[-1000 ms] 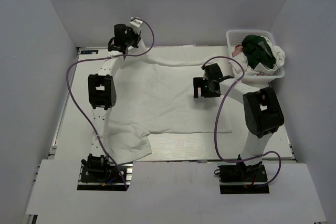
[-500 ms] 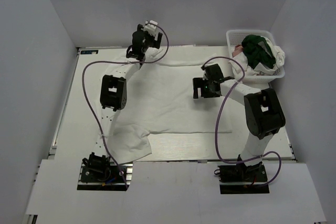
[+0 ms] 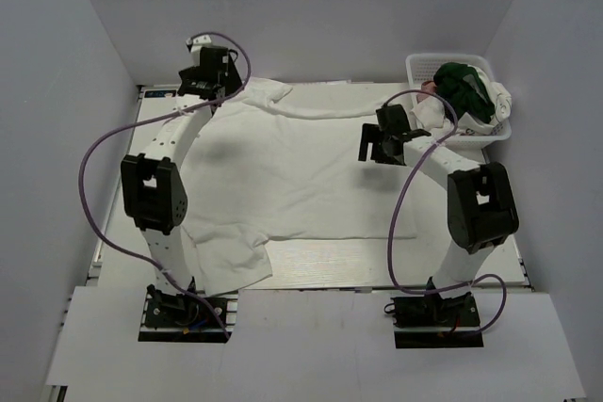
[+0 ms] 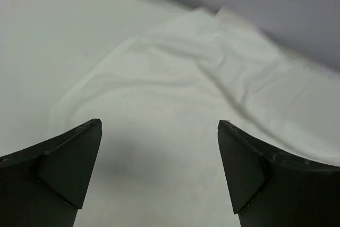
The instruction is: Fold and stack the t-shirts
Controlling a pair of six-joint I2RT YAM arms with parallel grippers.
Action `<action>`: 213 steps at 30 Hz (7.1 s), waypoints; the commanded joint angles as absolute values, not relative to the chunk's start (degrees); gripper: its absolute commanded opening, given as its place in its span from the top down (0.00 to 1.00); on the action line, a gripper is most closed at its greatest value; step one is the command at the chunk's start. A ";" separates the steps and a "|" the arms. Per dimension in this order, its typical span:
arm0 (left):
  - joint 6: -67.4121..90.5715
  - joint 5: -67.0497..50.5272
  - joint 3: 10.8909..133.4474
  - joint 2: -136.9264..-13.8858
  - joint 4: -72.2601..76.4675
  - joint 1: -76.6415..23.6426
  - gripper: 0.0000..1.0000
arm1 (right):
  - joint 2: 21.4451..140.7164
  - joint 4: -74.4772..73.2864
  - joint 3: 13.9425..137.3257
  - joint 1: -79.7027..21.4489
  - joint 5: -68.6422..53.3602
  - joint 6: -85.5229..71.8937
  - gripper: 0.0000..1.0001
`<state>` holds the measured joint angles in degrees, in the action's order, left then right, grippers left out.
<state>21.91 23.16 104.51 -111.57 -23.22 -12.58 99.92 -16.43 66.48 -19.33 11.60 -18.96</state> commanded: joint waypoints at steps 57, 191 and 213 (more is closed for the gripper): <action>44.99 -5.89 50.74 -69.20 -48.32 -12.66 0.00 | 72.16 -3.60 54.68 -14.68 13.68 -15.90 0.10; 33.14 9.57 94.13 -102.65 -32.81 -9.50 1.00 | 104.23 -31.37 84.10 -9.76 15.46 -30.23 1.00; 21.63 0.53 119.47 -132.61 -19.67 -5.71 0.00 | 116.11 -32.61 96.15 -7.91 20.14 -29.62 0.33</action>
<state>23.99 3.97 111.09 -129.93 -21.47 -6.37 116.99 -32.91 93.17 -7.90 18.79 -31.18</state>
